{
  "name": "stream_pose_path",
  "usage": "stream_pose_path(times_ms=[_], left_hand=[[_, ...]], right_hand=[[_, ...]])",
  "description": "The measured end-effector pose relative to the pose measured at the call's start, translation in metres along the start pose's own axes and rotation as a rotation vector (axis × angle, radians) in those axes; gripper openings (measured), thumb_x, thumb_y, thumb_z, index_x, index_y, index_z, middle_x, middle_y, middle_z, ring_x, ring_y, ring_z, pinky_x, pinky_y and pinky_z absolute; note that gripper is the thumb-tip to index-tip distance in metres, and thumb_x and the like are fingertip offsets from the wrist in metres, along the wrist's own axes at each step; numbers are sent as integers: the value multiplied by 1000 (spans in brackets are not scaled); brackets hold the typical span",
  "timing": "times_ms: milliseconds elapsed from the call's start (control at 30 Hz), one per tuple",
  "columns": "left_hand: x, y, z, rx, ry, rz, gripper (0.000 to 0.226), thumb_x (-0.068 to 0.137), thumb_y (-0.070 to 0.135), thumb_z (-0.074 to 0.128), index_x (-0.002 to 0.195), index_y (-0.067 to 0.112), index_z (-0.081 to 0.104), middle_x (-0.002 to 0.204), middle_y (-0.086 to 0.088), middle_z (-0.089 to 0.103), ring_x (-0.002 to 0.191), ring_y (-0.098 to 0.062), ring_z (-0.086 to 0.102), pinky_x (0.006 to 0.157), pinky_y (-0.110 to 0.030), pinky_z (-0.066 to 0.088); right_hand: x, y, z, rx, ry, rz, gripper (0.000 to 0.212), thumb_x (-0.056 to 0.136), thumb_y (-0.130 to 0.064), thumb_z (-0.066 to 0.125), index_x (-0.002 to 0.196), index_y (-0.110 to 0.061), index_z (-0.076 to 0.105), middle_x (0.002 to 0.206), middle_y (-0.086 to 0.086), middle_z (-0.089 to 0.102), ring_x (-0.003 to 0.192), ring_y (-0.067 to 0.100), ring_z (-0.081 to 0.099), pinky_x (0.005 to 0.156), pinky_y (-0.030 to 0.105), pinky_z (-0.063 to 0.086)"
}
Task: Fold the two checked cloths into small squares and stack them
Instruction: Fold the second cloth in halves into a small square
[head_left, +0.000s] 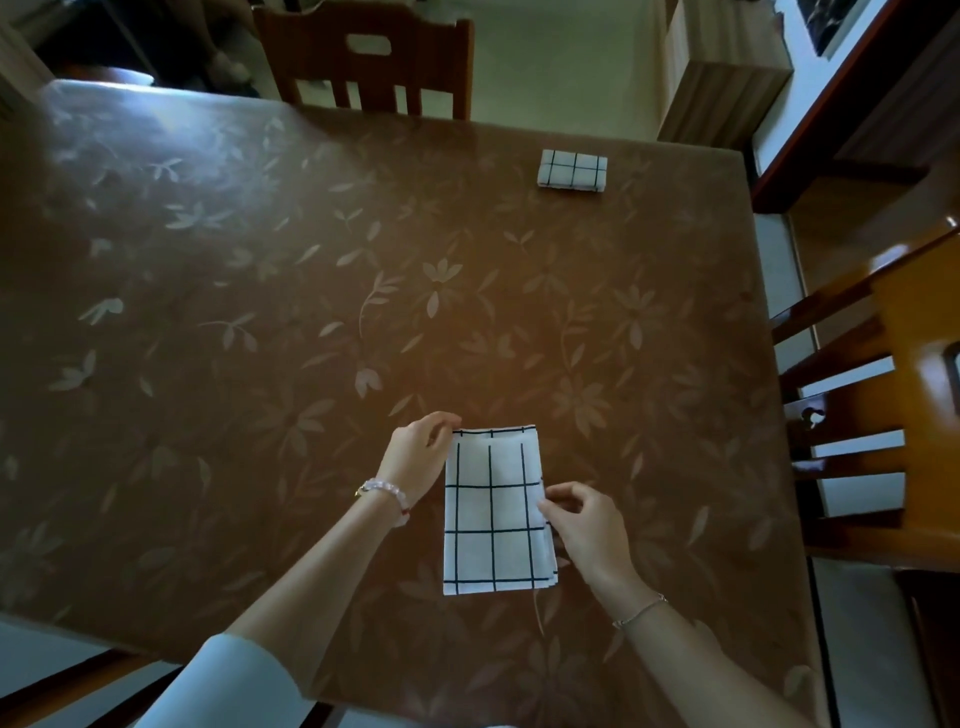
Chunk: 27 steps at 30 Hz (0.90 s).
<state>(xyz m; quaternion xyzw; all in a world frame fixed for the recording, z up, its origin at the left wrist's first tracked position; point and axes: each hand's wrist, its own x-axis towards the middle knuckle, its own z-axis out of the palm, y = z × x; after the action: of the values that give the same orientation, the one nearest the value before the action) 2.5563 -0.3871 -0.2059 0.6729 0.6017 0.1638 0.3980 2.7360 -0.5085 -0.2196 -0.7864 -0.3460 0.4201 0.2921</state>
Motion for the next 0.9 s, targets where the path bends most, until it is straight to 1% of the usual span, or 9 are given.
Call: stream_pose_path(times_ms=[67, 133, 167, 233, 367, 500, 633, 767, 900], left_hand=[[0, -1, -1, -3, -9, 35, 21, 95, 15, 48, 106, 16, 65, 83, -6, 70, 53, -13, 54, 50, -21, 44], [0, -4, 0, 12, -20, 75, 20, 93, 15, 53, 108, 14, 64, 92, -2, 70, 73, -13, 63, 68, -21, 51], [0, -4, 0, 22, -22, 87, 21, 92, 15, 55, 110, 13, 64, 96, -1, 69, 81, -12, 64, 75, -21, 52], [2, -5, 1, 51, -21, 103, 22, 90, 16, 57, 111, 12, 64, 98, -1, 69, 88, -12, 64, 82, -24, 52], [6, -7, 4, 104, -5, 124, 20, 89, 16, 58, 107, 14, 66, 98, -1, 68, 90, -15, 62, 84, -32, 52], [7, -6, 4, 135, -8, 164, 18, 89, 14, 57, 105, 14, 67, 97, 0, 68, 90, -16, 62, 83, -34, 52], [8, -9, 4, 179, -31, 190, 20, 89, 19, 57, 106, 16, 66, 101, 2, 68, 96, -17, 59, 88, -38, 48], [7, -10, 4, 220, -45, 202, 23, 88, 24, 60, 109, 17, 66, 109, 4, 65, 104, -15, 55, 91, -34, 45], [7, -12, 6, 184, -23, 178, 19, 90, 26, 58, 105, 18, 66, 104, 5, 65, 99, -15, 56, 88, -36, 47]], right_hand=[[2, -2, 2, -22, 9, -14, 4, 82, -32, 67, 85, -33, 64, 79, -11, 68, 72, 8, 66, 66, 37, 58], [4, -4, 3, -43, 34, -20, 8, 83, -31, 67, 91, -27, 66, 80, -11, 67, 72, 8, 64, 66, 34, 57], [5, -5, 3, -52, 53, -19, 9, 84, -30, 67, 92, -26, 67, 81, -10, 67, 73, 7, 63, 67, 32, 56], [8, -7, 3, -46, 95, 0, 9, 84, -30, 66, 91, -25, 67, 83, -9, 67, 76, 7, 62, 66, 27, 54], [10, -7, 2, 24, 142, 46, 10, 86, -27, 64, 92, -22, 68, 83, -9, 67, 77, 7, 62, 64, 23, 51], [12, -10, 1, 56, 172, 63, 7, 86, -26, 64, 90, -22, 68, 80, -10, 67, 75, 7, 61, 60, 20, 46], [16, -13, 2, 26, 191, 66, 5, 86, -27, 63, 89, -25, 67, 82, -10, 66, 77, 7, 61, 61, 22, 48], [20, -14, 4, -11, 197, 70, 4, 86, -29, 62, 88, -27, 65, 85, -9, 66, 80, 10, 61, 67, 28, 52], [22, -15, 4, -11, 212, 77, 6, 87, -29, 61, 88, -26, 66, 84, -9, 66, 77, 9, 61, 66, 27, 51]])
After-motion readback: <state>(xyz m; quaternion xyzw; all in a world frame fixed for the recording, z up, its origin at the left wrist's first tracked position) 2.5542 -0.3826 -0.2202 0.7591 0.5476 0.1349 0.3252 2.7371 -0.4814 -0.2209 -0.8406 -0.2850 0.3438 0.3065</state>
